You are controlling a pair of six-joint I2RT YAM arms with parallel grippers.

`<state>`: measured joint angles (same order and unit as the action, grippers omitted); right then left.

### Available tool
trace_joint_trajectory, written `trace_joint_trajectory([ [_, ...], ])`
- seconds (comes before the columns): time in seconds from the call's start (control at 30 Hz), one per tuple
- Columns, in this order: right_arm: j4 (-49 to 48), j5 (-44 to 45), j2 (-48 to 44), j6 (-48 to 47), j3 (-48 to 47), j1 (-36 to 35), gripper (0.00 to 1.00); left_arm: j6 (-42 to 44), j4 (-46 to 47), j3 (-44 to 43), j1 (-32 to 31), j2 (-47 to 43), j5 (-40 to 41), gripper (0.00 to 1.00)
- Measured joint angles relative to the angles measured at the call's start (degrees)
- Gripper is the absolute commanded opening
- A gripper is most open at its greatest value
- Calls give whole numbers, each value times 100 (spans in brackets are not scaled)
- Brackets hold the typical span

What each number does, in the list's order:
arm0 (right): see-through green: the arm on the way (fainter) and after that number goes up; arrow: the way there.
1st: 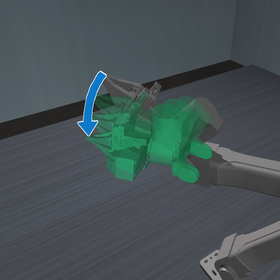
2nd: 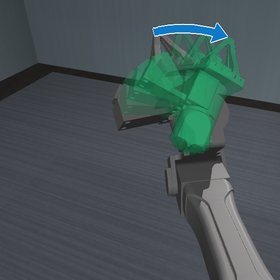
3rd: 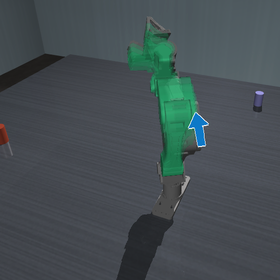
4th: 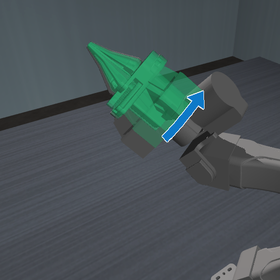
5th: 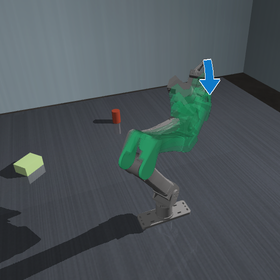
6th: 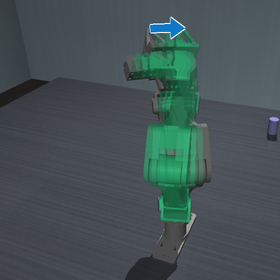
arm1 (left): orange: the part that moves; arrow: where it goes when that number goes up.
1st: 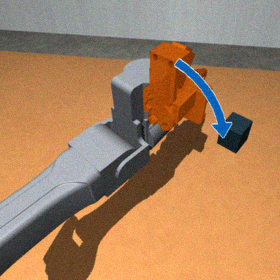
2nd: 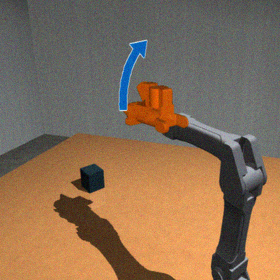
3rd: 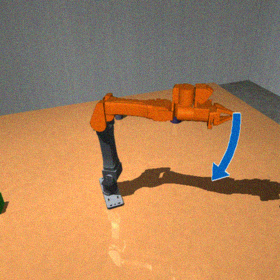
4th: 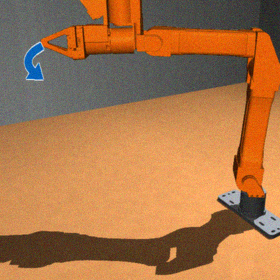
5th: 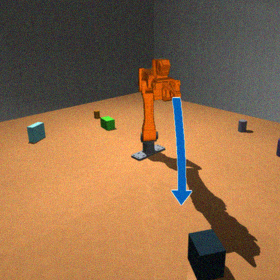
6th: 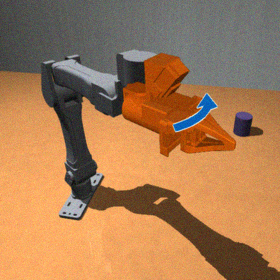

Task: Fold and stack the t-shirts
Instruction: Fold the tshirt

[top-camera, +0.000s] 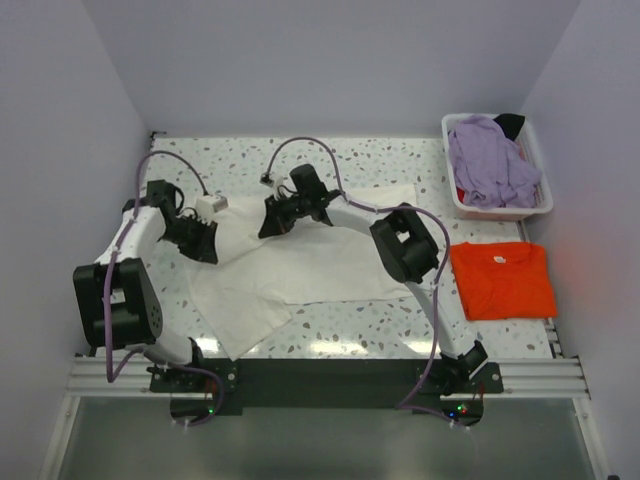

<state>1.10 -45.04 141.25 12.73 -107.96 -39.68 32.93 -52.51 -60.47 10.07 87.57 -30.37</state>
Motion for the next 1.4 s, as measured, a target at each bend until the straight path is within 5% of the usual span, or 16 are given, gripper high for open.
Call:
trace_joint_trajectory([
  [0.47,1314,-459,-743,-1768,525,4,29,-92,48,-964,363,745,-782,37],
  [0.7,2350,-411,-957,-2559,533,92,57,-999,868,-1180,254,1176,-435,38],
  [1.03,3377,96,-1340,-2651,70,1283,52,-2035,1926,-1554,37,1740,660,38],
  [1.4,3694,2577,-1344,-2949,-205,2354,44,-2157,2090,-2159,46,2809,2044,37],
])
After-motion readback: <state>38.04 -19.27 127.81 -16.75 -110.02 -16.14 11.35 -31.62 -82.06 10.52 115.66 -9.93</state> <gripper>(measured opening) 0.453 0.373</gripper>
